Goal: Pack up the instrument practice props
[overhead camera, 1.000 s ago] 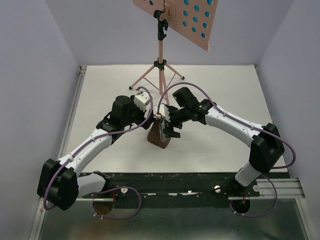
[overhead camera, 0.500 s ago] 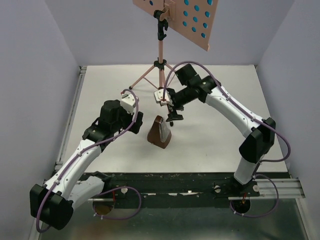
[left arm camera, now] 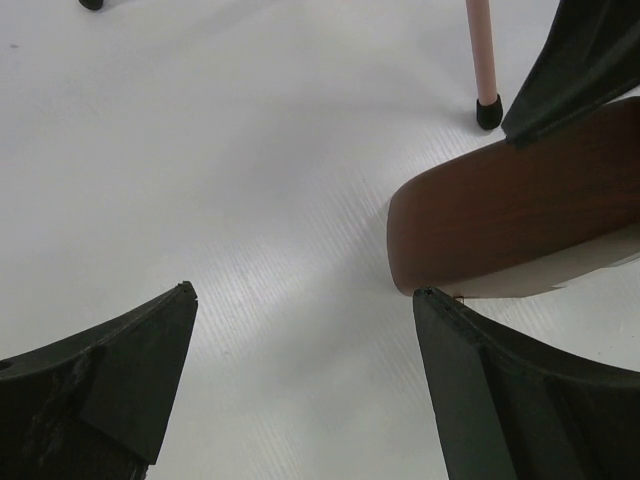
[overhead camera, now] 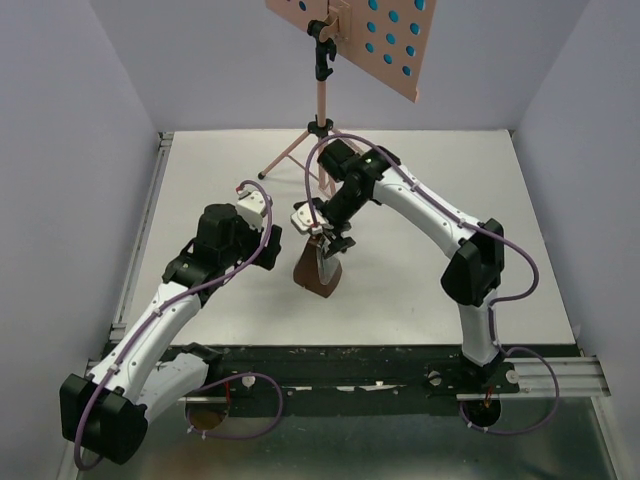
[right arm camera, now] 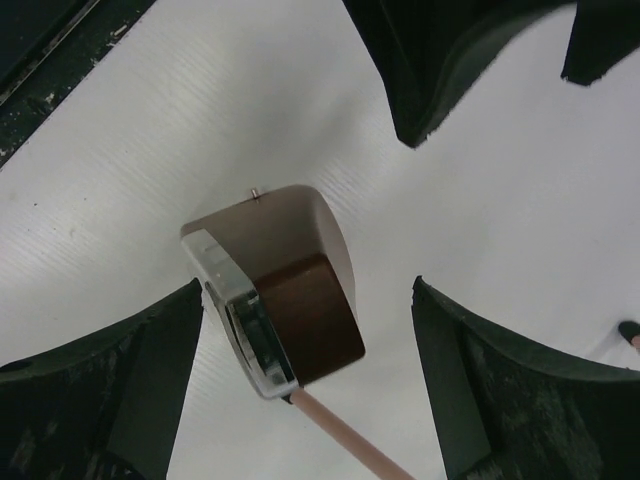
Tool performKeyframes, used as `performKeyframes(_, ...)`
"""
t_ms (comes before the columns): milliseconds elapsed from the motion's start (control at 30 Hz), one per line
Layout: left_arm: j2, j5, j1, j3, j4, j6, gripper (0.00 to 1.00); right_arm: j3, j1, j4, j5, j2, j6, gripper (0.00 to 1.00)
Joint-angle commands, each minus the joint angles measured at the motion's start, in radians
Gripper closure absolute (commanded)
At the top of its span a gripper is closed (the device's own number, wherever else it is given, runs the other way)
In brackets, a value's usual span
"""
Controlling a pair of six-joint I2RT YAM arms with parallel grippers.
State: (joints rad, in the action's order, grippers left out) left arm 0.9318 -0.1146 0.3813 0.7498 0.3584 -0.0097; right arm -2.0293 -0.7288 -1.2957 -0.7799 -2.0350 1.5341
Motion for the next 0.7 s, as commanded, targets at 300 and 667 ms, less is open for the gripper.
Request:
performKeyframes(300,-0.011,-0.016,-0.005,-0.009,0.002,-0.004,0.01,-0.188,-0.060,-0.407,0.004,-0.140,0.061,0.33)
performKeyframes(667,0.001,-0.036,-0.002,-0.003,-0.001,0.001,0.01,-0.042,-0.047,-0.214,-0.001,-0.059,-0.265,0.20)
